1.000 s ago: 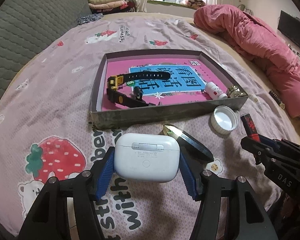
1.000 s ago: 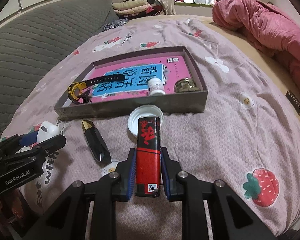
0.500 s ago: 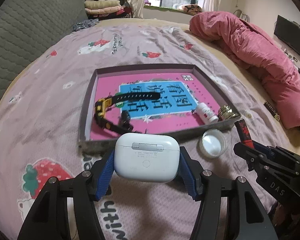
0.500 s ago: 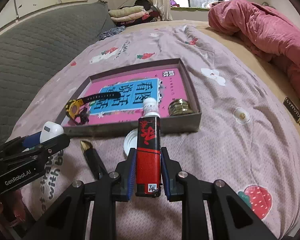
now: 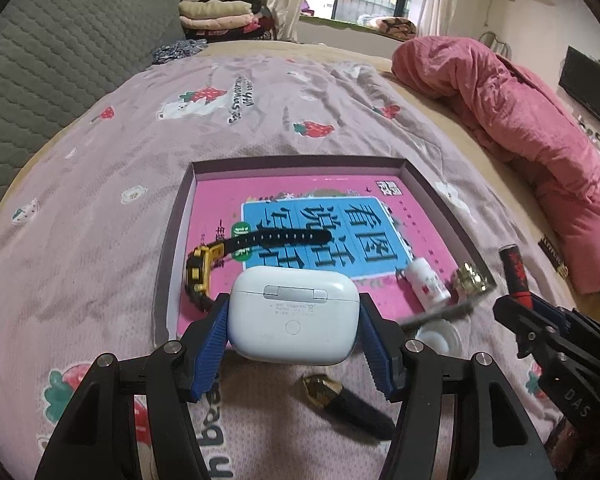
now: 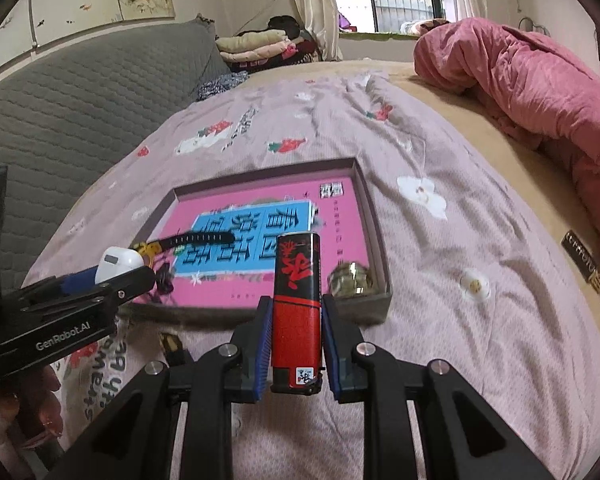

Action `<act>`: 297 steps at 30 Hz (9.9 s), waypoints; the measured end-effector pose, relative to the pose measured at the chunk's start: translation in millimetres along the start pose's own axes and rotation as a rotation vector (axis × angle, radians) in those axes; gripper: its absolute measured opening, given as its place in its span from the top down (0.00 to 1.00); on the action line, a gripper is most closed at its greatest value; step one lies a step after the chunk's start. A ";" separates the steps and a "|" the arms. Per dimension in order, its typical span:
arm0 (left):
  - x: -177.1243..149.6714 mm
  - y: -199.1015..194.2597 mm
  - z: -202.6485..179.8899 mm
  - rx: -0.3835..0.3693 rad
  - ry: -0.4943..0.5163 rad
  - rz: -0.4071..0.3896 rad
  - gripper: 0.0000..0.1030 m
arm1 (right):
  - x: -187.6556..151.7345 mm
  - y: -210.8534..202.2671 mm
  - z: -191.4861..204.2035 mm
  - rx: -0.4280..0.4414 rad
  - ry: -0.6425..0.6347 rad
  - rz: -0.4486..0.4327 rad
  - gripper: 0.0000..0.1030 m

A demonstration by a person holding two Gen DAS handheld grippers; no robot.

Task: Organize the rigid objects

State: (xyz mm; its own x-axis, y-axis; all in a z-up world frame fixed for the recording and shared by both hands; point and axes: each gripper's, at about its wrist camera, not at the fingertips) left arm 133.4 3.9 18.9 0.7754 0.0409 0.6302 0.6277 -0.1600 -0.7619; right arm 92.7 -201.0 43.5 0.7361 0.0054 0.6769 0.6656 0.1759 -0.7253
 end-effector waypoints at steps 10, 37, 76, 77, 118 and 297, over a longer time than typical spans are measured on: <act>15.3 16.2 -1.6 -0.009 -0.008 0.011 0.39 | 17.0 0.8 3.0 0.001 -0.015 -0.021 0.77; 13.7 65.6 -2.7 0.001 0.007 0.112 0.39 | 33.0 28.0 10.0 0.015 -0.028 0.029 0.77; 14.2 68.6 12.7 0.040 0.013 0.094 0.39 | 25.1 99.6 54.3 0.016 -0.152 0.220 0.79; 14.0 68.1 12.1 0.040 0.013 0.093 0.39 | 24.2 100.7 53.5 0.009 -0.155 0.225 0.80; 4.4 58.2 0.1 -0.013 0.011 0.111 0.39 | 8.9 45.5 11.7 0.016 -0.056 0.130 0.60; -29.5 -19.4 9.7 -0.103 -0.170 0.097 0.78 | -20.0 13.8 32.0 0.040 -0.155 0.013 0.51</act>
State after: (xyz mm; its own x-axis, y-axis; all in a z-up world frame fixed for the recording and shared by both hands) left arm 99.0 15.4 13.7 0.8376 0.1849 0.5141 0.5463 -0.2706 -0.7927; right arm 83.2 -167.2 23.9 0.7145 0.1597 0.6811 0.6484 0.2143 -0.7305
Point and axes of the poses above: each gripper's, at about its wrist camera, not at the fingertips, and y roughly the way its jaws point, z to its left, x to its top, and after that the axes turned 3 degrees about -x, right-handed
